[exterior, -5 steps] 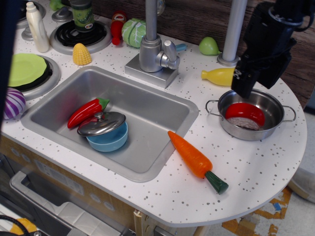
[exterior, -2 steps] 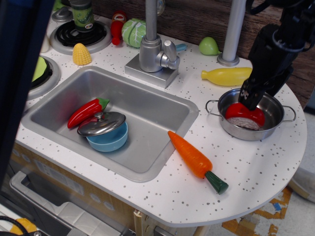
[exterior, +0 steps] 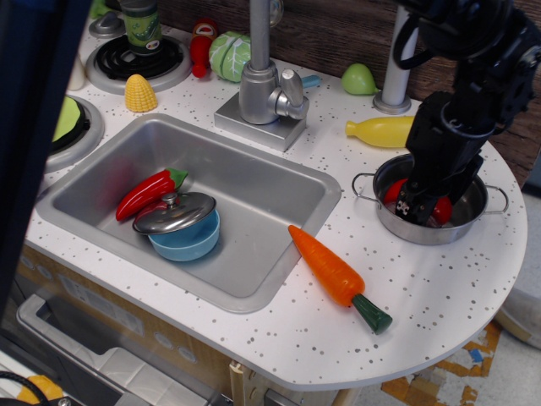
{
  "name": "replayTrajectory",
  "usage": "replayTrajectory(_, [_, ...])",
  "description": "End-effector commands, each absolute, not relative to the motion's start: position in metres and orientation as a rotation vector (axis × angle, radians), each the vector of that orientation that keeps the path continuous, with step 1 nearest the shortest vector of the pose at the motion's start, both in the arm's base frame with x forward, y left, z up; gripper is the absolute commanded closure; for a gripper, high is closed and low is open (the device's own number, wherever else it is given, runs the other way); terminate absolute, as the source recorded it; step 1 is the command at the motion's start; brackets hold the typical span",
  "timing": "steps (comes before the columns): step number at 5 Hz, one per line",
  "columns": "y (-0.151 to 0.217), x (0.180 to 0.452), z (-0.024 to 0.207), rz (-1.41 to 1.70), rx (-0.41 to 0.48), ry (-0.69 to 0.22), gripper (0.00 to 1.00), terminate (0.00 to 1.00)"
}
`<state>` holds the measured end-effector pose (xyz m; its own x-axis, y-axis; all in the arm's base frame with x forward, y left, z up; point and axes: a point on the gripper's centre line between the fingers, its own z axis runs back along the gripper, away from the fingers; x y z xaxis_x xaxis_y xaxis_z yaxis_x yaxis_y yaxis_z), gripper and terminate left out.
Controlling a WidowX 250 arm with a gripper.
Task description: Take sushi out of pan
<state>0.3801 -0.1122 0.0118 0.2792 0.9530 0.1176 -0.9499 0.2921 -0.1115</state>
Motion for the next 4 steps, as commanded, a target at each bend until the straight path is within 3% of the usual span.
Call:
replayTrajectory(1, [-0.115,0.393,0.042,1.294,-0.099,-0.209,1.00,0.00])
replayTrajectory(2, [-0.112,0.396,0.050,1.273,-0.079,-0.188,1.00,0.00])
replayTrajectory(4, [-0.100,0.400,0.090,1.220,0.027,-0.161,1.00,0.00])
